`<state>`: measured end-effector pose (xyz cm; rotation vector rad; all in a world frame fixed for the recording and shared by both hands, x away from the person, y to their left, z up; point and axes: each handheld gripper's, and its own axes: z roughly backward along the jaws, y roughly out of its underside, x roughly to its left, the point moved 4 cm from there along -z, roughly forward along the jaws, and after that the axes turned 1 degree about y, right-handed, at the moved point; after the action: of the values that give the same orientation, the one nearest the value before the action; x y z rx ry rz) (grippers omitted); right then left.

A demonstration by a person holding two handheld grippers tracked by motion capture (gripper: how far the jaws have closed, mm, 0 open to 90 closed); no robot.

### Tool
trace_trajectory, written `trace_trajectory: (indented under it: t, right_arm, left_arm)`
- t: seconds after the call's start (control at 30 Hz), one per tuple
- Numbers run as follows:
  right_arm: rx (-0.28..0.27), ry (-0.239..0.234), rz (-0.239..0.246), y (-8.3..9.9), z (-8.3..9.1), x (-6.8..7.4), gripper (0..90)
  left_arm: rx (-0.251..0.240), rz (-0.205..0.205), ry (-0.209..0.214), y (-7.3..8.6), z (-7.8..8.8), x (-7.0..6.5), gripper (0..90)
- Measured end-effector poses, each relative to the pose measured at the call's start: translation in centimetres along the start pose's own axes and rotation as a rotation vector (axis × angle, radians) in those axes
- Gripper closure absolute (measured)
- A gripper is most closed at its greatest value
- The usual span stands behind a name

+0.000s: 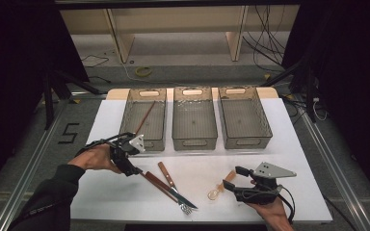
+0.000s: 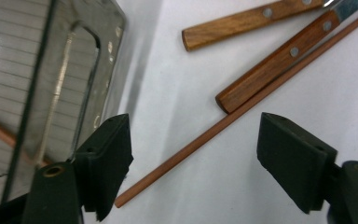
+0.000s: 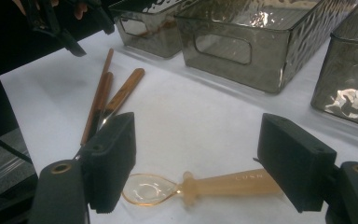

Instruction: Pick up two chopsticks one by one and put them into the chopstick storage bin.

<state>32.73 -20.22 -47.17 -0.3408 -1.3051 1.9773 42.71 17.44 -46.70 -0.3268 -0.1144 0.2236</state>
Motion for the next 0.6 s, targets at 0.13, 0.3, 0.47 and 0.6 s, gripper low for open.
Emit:
trace_trajectory:
  t: [0.13,0.3,0.47,0.6]
  right_arm:
    - [0.0,0.0,0.0,0.0,0.0,0.0,28.9]
    - [0.0,0.0,0.001,0.0,0.0,0.0,28.9]
    - [0.0,0.0,0.0,0.0,0.0,0.0,28.9]
    - [0.001,-0.001,0.0,0.0,0.0,0.0,28.9]
  left_arm:
    - [0.028,-0.022,0.016,0.3,-0.7,0.0,31.8]
    - [0.057,-0.038,0.03,0.5,-1.7,0.0,36.3]
    - [0.089,-0.062,0.053,0.6,-2.4,0.1,42.1]
    - [0.103,-0.08,0.063,0.4,-2.7,0.2,46.1]
